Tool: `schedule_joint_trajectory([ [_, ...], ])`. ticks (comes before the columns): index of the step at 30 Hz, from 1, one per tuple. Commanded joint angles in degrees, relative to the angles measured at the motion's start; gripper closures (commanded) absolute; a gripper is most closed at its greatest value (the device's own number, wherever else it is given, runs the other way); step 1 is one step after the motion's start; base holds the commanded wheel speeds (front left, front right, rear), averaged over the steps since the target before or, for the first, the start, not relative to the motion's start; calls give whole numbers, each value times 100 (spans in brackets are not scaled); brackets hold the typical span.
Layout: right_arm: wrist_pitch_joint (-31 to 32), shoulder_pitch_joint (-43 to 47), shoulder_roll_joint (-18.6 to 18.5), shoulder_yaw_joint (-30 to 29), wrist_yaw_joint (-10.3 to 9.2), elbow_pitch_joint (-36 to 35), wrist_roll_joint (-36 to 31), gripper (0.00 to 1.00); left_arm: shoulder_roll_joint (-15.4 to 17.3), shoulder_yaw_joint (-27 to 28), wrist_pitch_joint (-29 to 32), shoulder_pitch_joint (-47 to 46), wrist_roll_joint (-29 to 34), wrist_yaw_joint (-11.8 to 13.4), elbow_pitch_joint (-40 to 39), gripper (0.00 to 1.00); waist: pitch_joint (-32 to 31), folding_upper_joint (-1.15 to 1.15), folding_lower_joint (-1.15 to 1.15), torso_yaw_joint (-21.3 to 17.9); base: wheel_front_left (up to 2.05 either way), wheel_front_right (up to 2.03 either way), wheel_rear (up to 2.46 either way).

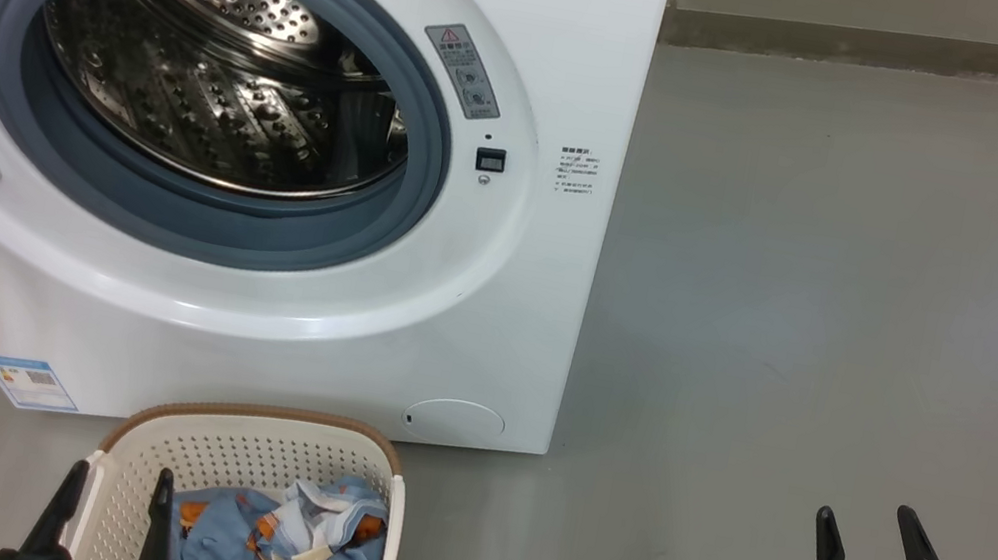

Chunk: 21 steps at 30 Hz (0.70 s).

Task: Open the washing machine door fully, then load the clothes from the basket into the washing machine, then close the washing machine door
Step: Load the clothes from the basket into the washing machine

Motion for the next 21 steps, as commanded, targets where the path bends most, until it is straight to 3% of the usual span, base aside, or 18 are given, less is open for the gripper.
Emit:
schedule_joint_trajectory([
  [1,-14,-137,-51,165,9,-145,42,0,85,154,-63,-244,-20,47,-106,0,2,0,0,-1,0,0,0],
  [14,-15,-167,-41,194,9,-171,57,0,86,45,-30,-327,-90,35,75,0,131,0,0,4,0,0,0],
  [21,-15,-330,-36,257,9,-250,50,0,35,-91,-10,-804,-257,-151,930,0,458,0,0,-8,0,0,0],
])
